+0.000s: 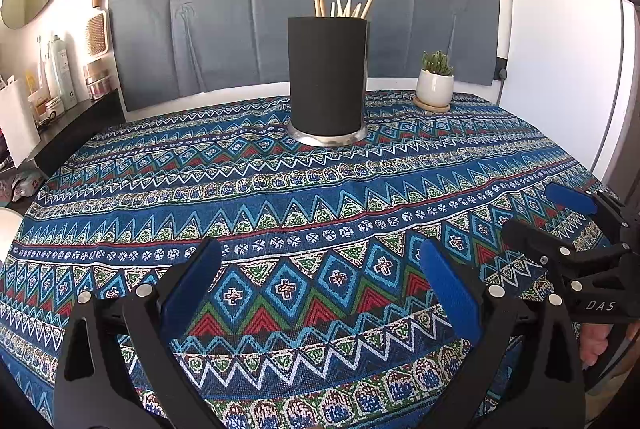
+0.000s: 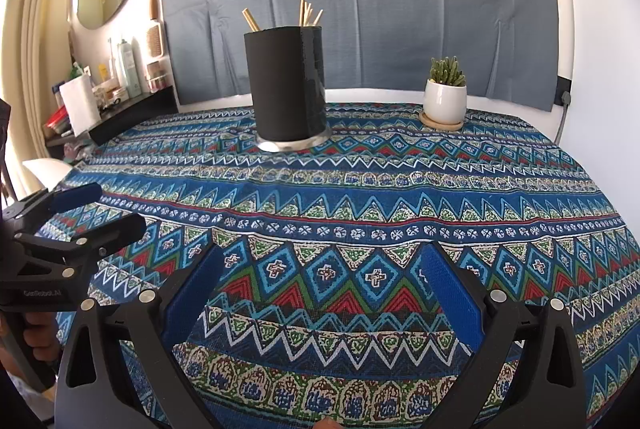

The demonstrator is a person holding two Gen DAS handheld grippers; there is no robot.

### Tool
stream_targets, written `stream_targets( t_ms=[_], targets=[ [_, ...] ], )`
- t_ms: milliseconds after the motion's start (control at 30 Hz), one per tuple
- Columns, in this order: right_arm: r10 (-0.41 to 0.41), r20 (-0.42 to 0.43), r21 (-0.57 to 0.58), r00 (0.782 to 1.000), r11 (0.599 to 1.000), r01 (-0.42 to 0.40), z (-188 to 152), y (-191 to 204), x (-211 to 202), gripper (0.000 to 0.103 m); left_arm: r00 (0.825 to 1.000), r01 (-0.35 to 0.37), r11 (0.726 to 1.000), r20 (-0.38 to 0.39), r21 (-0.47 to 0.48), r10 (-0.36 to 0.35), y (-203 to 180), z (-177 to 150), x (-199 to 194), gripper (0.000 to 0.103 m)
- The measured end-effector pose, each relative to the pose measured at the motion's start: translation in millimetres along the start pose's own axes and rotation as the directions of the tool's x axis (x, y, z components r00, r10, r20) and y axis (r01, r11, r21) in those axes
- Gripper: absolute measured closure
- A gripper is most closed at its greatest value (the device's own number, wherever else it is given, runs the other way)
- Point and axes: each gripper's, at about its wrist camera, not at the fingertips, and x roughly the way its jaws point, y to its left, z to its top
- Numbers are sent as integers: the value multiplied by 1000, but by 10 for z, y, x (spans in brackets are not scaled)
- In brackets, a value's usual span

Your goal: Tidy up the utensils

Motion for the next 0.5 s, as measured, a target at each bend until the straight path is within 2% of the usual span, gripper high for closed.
stream_targets(
  t_ms=[233,500],
  targets=[
    [4,-1,2,1000,1000,-4,-3,-2,3,8,1000,12,999,9,-47,-11,91,-5,-21,6],
    [0,0,3,1000,1000,0,0,-6,3,8,1000,10,999,13,-32,-10,65,-2,-29,6]
  ],
)
